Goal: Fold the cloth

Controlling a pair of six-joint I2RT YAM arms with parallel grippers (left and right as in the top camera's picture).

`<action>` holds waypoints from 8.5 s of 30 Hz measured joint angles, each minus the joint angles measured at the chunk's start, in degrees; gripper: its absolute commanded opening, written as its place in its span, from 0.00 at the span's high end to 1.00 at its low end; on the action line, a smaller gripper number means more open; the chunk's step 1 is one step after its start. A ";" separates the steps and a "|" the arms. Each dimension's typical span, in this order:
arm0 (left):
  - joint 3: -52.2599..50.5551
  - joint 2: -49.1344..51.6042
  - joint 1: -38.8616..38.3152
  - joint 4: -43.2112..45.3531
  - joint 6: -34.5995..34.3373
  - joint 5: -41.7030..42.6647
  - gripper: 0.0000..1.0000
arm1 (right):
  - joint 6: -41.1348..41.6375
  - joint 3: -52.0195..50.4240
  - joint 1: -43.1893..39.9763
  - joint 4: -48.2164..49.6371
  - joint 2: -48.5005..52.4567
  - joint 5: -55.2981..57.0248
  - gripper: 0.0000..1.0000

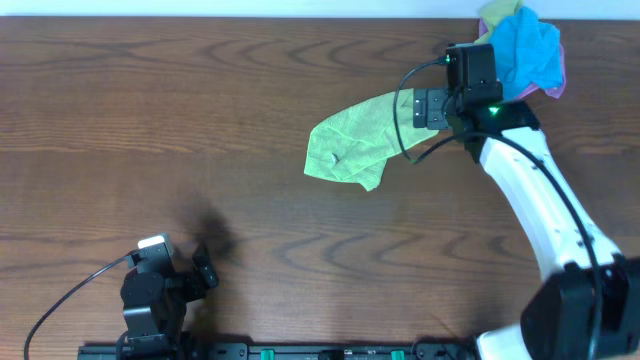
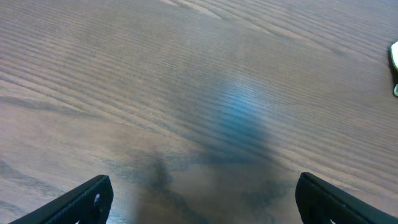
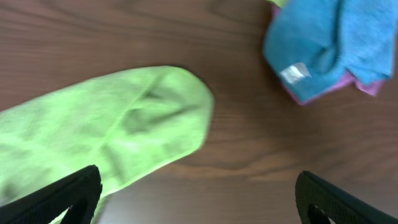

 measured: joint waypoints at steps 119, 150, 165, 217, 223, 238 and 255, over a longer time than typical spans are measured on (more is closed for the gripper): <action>0.26 -0.02 0.00 0.00 -27.91 18.34 0.05 | 27.58 -0.35 3.74 -25.35 4.04 21.35 0.99; 0.50 0.35 0.11 4.31 -33.11 28.13 0.04 | 20.17 -2.40 -3.23 -19.39 5.64 9.07 0.20; 22.80 38.99 -17.00 6.25 -38.66 33.35 0.04 | 1.99 -6.69 -3.48 -13.62 5.33 -15.45 0.18; 35.04 60.04 -24.50 5.95 -29.88 34.14 0.05 | 24.37 1.53 15.65 43.56 32.87 -17.99 0.48; 35.04 60.06 -24.50 5.99 -29.88 34.14 0.05 | 23.23 10.29 16.24 41.48 35.15 -14.56 0.22; 35.08 60.06 -24.50 6.16 -31.95 34.12 0.05 | 22.14 18.40 15.58 -2.10 19.45 -15.69 0.01; 34.62 74.40 -24.83 26.05 -48.35 35.50 0.05 | 18.60 13.20 -8.74 -25.33 1.44 -17.97 0.01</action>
